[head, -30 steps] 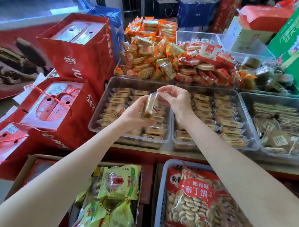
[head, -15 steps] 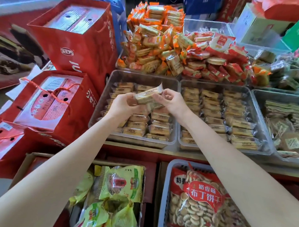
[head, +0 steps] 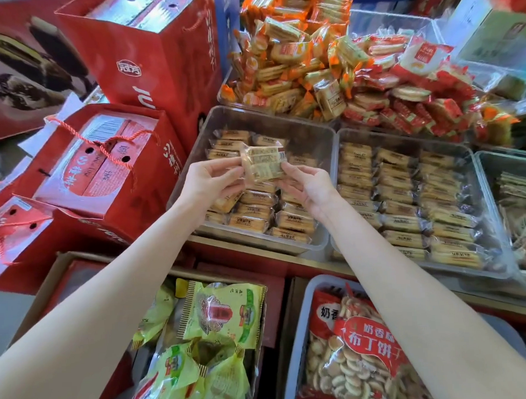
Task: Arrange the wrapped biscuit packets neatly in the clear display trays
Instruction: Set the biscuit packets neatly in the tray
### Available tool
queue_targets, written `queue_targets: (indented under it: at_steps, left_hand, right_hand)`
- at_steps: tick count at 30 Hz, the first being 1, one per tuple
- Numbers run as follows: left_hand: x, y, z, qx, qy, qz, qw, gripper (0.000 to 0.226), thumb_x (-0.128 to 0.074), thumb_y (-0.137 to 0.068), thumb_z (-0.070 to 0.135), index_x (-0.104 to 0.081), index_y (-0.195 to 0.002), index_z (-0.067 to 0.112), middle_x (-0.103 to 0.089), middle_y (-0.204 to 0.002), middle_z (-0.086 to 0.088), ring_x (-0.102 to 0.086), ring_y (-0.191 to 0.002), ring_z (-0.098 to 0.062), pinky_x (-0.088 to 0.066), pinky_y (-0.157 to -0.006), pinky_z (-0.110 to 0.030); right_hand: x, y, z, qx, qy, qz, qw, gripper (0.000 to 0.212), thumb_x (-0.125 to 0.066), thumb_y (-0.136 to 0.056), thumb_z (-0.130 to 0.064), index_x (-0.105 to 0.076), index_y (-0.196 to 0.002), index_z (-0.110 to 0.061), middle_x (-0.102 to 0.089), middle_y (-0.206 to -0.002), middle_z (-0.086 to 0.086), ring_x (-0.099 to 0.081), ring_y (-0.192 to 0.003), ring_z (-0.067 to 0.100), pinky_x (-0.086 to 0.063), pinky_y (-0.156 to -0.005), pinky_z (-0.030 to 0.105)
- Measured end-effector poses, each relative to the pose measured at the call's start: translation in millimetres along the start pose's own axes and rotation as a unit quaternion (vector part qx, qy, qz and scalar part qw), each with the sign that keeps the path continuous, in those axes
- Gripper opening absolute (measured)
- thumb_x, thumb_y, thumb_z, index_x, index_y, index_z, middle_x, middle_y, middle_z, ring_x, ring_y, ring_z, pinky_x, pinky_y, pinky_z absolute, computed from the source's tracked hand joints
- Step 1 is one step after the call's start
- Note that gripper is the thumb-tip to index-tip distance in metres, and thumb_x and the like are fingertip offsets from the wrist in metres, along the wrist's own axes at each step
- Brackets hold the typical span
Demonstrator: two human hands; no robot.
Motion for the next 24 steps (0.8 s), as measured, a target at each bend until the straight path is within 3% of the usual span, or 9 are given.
queue_targets:
  at_steps: [4, 7, 8, 10, 13, 16, 19, 21, 24]
  left_hand:
    - [14.5, -6.4, -0.7, -0.026, -0.073, 0.082, 0.994, 0.009, -0.064, -0.087, 0.006, -0.070, -0.094, 0.005, -0.072, -0.087, -0.010, -0.071, -0.078, -0.014, -0.058, -0.074, -0.024]
    - [14.9, -14.1, 8.3, -0.086, -0.231, 0.090, 0.965, 0.020, -0.058, -0.091, 0.010, -0.067, -0.108, 0.014, -0.067, -0.103, 0.004, -0.064, -0.094, -0.007, -0.049, -0.085, -0.017]
    - [9.3, -16.2, 10.5, -0.112, -0.295, 0.071, 0.946, 0.027, -0.056, -0.092, 0.009, -0.064, -0.117, 0.015, -0.063, -0.110, 0.006, -0.058, -0.101, -0.006, -0.045, -0.088, -0.015]
    - [-7.0, -24.2, 6.8, -0.156, -0.402, 0.013, 0.902, 0.040, -0.054, -0.091, 0.008, -0.055, -0.130, 0.014, -0.053, -0.132, -0.001, -0.046, -0.123, -0.017, -0.037, -0.105, -0.027]
    - [-22.5, -36.7, -16.4, -0.146, -0.599, -0.042, 0.786, 0.051, -0.049, -0.094, 0.018, -0.037, -0.144, 0.021, -0.022, -0.156, -0.004, -0.007, -0.145, -0.032, -0.007, -0.116, -0.047]
    - [-33.4, -40.5, -26.6, -0.155, -0.685, -0.055, 0.710, 0.058, -0.043, -0.097, 0.031, -0.020, -0.149, 0.019, -0.007, -0.158, -0.010, 0.003, -0.146, -0.026, 0.004, -0.116, -0.045]
    - [-43.1, -37.0, -37.0, -0.135, -0.736, -0.082, 0.659, 0.069, -0.045, -0.095, 0.041, -0.011, -0.151, 0.018, 0.002, -0.157, -0.019, 0.005, -0.146, -0.029, 0.004, -0.116, -0.045]
    - [-49.7, -34.0, -45.6, -0.128, -0.770, -0.100, 0.617, 0.068, -0.048, -0.094, 0.043, -0.016, -0.150, 0.022, 0.004, -0.156, -0.023, 0.006, -0.145, -0.034, 0.004, -0.115, -0.049]
    - [-56.6, -29.4, -48.5, -0.127, -0.779, -0.110, 0.604, 0.046, -0.050, -0.093, 0.038, -0.045, -0.137, 0.026, 0.003, -0.155, -0.025, 0.006, -0.144, -0.039, 0.006, -0.114, -0.052]
  right_hand:
    - [8.4, -12.2, 2.4, 0.035, 0.059, 0.052, 0.996, 0.011, -0.066, -0.086, -0.005, -0.059, -0.092, -0.002, -0.069, -0.095, 0.012, -0.071, -0.074, 0.015, -0.057, -0.072, 0.022]
    - [-0.4, -18.9, 7.3, 0.066, 0.152, 0.061, 0.984, 0.012, -0.066, -0.085, -0.002, -0.061, -0.093, -0.008, -0.069, -0.097, 0.007, -0.070, -0.085, 0.015, -0.055, -0.079, 0.023]
    - [-7.8, -20.1, 7.7, 0.083, 0.200, 0.050, 0.975, 0.015, -0.067, -0.083, -0.002, -0.062, -0.094, -0.010, -0.069, -0.098, 0.006, -0.068, -0.091, 0.016, -0.054, -0.083, 0.025]
    - [-26.5, -21.6, 9.8, 0.110, 0.268, -0.007, 0.957, 0.022, -0.064, -0.084, 0.002, -0.065, -0.103, -0.008, -0.069, -0.103, 0.006, -0.065, -0.099, 0.016, -0.052, -0.089, 0.028]
    - [-24.7, -24.7, -6.2, 0.159, 0.369, -0.019, 0.915, 0.028, -0.055, -0.089, 0.006, -0.066, -0.111, -0.007, -0.068, -0.108, 0.003, -0.062, -0.102, 0.013, -0.049, -0.093, 0.024]
    - [5.3, -37.9, -47.8, 0.233, 0.535, 0.066, 0.809, 0.028, -0.054, -0.090, -0.001, -0.064, -0.115, -0.007, -0.065, -0.117, 0.008, -0.058, -0.111, 0.019, -0.043, -0.095, 0.023]
    - [14.9, -64.6, -42.5, 0.196, 0.740, 0.018, 0.643, 0.044, -0.058, -0.090, -0.010, -0.049, -0.132, -0.006, -0.051, -0.135, 0.013, -0.043, -0.126, 0.029, -0.032, -0.108, 0.036]
    - [15.1, -76.6, -36.5, 0.169, 0.819, -0.006, 0.549, 0.048, -0.059, -0.091, -0.017, -0.042, -0.135, -0.006, -0.050, -0.134, 0.014, -0.044, -0.126, 0.032, -0.025, -0.111, 0.042]
    - [10.1, -84.2, -40.2, 0.144, 0.843, -0.028, 0.518, 0.047, -0.060, -0.090, -0.020, -0.041, -0.130, -0.005, -0.056, -0.125, 0.016, -0.052, -0.118, 0.034, -0.029, -0.108, 0.046]
Point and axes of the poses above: each hand's wrist, its own y-axis away from the middle knuckle, its own x-axis out of the back of the hand, z = x × y, the point moved 10 cm from there along -y, towards the middle knuckle
